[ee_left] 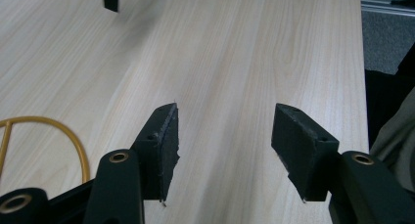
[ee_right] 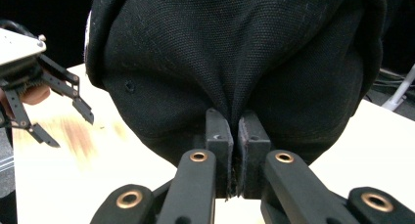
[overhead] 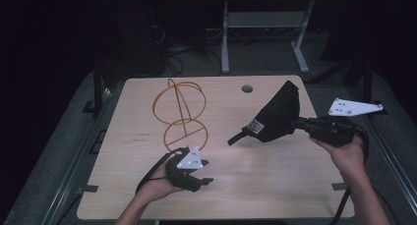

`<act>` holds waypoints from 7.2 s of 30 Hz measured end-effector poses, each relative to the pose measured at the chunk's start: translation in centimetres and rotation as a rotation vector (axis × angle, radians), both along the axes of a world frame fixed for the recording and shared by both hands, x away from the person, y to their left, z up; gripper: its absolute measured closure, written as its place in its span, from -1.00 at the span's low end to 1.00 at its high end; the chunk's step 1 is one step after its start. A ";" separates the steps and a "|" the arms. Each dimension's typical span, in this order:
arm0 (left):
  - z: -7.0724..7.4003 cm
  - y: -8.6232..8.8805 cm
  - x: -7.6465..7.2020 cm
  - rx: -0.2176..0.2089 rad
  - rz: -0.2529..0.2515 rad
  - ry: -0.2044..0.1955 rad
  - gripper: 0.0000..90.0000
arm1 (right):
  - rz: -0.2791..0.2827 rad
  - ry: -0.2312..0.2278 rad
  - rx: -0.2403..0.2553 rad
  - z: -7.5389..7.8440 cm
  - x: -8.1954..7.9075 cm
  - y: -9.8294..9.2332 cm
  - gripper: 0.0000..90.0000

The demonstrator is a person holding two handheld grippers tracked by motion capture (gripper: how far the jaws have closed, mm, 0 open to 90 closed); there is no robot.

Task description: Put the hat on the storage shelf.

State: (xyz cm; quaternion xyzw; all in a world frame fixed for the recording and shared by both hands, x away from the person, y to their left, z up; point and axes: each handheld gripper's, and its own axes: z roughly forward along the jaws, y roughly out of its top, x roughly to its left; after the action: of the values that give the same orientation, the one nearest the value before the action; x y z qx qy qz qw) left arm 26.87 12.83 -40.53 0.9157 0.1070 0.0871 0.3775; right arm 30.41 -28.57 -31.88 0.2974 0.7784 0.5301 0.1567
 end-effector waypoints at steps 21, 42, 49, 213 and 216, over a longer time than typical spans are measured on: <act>-0.7 1.1 0.1 -0.010 0.034 0.012 -0.09 | 0.089 -0.059 -0.053 5.2 2.7 4.6 0.91; -0.5 1.1 0.2 -0.035 0.031 0.029 -0.09 | 0.260 -0.057 -0.138 9.1 6.1 12.4 0.91; -0.4 1.1 0.2 -0.018 0.009 0.011 -0.09 | 0.302 -0.044 -0.205 10.3 7.1 15.7 0.91; -1.4 2.0 0.8 -0.089 0.094 0.039 -0.41 | -0.020 0.207 -0.057 -3.2 3.1 2.5 -0.61; -1.5 2.1 0.9 -0.086 0.097 0.042 -0.41 | -0.026 0.215 -0.064 -3.8 2.7 2.1 -0.61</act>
State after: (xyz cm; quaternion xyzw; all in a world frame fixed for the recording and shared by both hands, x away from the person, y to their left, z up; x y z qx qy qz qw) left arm 27.74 14.88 -42.00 0.8941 0.1627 0.0813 0.4093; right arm 33.07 -26.44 -35.73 0.3576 0.8034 0.4678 0.0884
